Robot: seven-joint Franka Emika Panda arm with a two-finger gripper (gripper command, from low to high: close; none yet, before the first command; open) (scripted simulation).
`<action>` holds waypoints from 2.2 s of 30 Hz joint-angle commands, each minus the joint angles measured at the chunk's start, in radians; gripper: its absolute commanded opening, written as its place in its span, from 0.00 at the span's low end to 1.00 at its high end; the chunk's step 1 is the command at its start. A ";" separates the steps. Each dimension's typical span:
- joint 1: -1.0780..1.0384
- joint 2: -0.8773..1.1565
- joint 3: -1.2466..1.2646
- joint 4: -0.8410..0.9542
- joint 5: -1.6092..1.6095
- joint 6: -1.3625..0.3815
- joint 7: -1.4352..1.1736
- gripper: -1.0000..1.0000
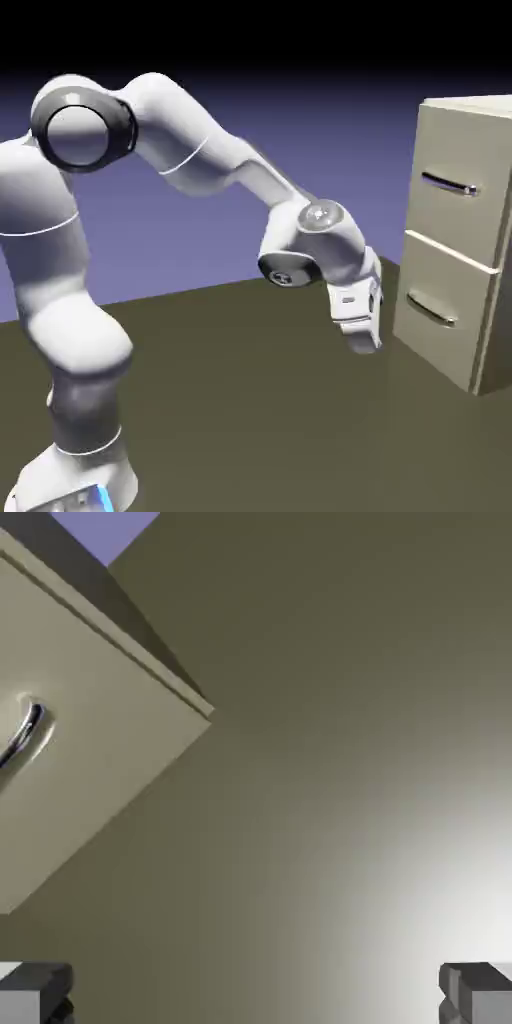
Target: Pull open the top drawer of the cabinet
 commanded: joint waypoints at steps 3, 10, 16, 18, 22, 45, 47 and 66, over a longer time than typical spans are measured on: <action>0.062 0.083 -0.076 0.050 0.131 -0.014 0.001 0.50; 0.206 0.277 -0.252 0.166 0.435 -0.048 0.004 0.50; 0.330 0.444 -0.404 0.265 0.696 -0.077 0.006 0.50; 0.371 0.499 -0.454 0.299 0.783 -0.087 0.007 0.50; 0.453 0.610 -0.555 0.365 0.957 -0.106 0.009 0.50; 0.926 1.248 -1.136 0.746 1.957 -0.217 0.018 0.50; 0.930 1.254 -1.141 0.750 1.966 -0.218 0.018 0.50; 1.034 1.256 -1.185 0.619 1.970 -0.251 0.005 0.00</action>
